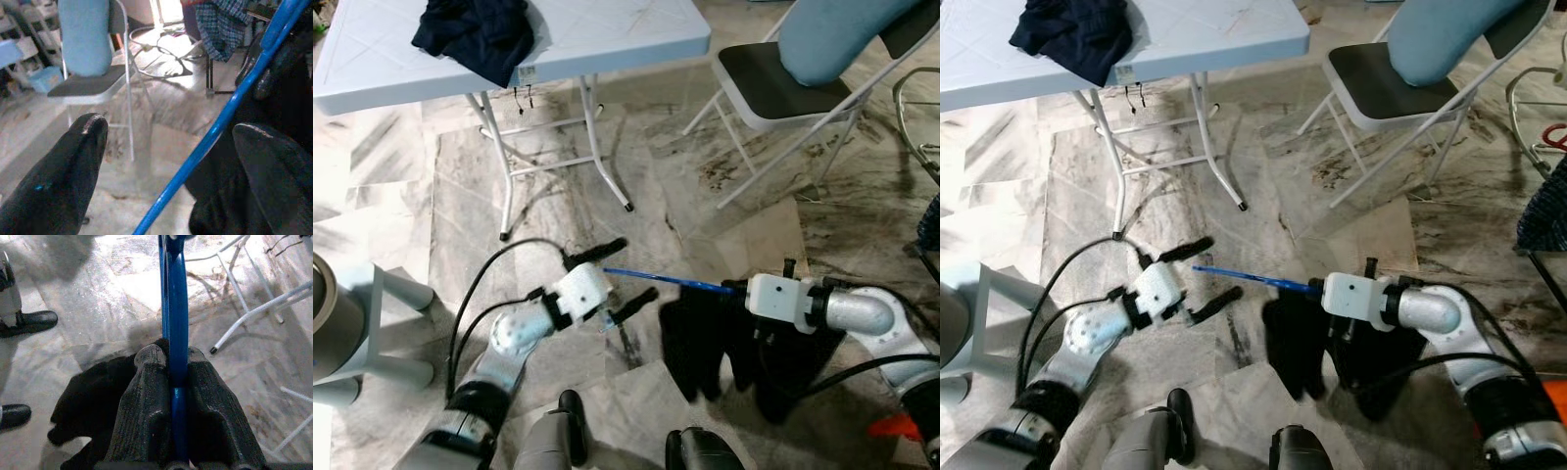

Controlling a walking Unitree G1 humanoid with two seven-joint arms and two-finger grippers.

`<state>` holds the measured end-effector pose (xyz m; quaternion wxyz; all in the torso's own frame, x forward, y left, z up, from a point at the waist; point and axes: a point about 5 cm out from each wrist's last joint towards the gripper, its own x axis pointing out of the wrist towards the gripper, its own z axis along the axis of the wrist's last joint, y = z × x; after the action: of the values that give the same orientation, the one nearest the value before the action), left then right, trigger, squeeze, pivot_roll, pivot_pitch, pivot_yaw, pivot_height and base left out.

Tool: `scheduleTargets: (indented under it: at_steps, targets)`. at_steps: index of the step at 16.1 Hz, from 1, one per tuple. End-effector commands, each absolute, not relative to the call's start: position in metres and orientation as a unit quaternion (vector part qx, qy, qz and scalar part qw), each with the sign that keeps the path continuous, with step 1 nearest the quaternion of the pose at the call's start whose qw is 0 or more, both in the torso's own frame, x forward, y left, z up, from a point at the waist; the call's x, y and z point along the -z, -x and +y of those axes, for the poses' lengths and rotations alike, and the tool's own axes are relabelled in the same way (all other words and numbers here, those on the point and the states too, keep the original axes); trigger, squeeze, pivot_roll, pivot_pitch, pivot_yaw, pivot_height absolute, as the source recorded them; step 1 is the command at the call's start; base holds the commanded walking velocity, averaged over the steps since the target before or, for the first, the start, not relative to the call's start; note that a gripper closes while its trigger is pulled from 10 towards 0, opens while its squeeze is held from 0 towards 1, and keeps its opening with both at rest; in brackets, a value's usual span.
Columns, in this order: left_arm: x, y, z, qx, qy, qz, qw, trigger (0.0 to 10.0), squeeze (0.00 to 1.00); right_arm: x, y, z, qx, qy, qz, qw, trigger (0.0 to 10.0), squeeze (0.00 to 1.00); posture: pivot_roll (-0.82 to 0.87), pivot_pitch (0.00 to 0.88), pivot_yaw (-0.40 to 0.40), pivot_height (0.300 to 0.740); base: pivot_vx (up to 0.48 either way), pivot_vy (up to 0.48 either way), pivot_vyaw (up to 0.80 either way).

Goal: Hang hanger

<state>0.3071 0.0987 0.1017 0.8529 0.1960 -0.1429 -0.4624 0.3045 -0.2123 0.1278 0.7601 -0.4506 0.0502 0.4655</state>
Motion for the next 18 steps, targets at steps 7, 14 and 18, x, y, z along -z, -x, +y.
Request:
scheduleTargets:
  at_steps: [7, 14, 18]
  targets:
    - [-0.092, -0.307, 0.090, 0.567, -0.199, -0.074, 0.796, 10.0, 0.17, -0.146, -0.300, -0.211, -0.483, 0.459, 0.018, 0.745, 10.0, 0.00, -0.15, 0.244, 0.035, 0.740, 0.000, 0.000, 0.00]
    - [-0.103, -0.327, 0.097, 0.567, -0.217, -0.037, 0.793, 0.0, 0.00, -0.153, -0.298, -0.211, -0.494, 0.458, 0.021, 0.739, 10.0, 0.00, -0.15, 0.242, 0.035, 0.740, 0.000, 0.000, 0.00]
    - [-0.100, -0.325, 0.090, 0.609, -0.243, -0.012, 0.755, 0.0, 0.00, -0.155, -0.296, -0.206, -0.503, 0.453, 0.018, 0.736, 10.0, 0.00, -0.17, 0.244, 0.044, 0.740, 0.000, 0.000, 0.00]
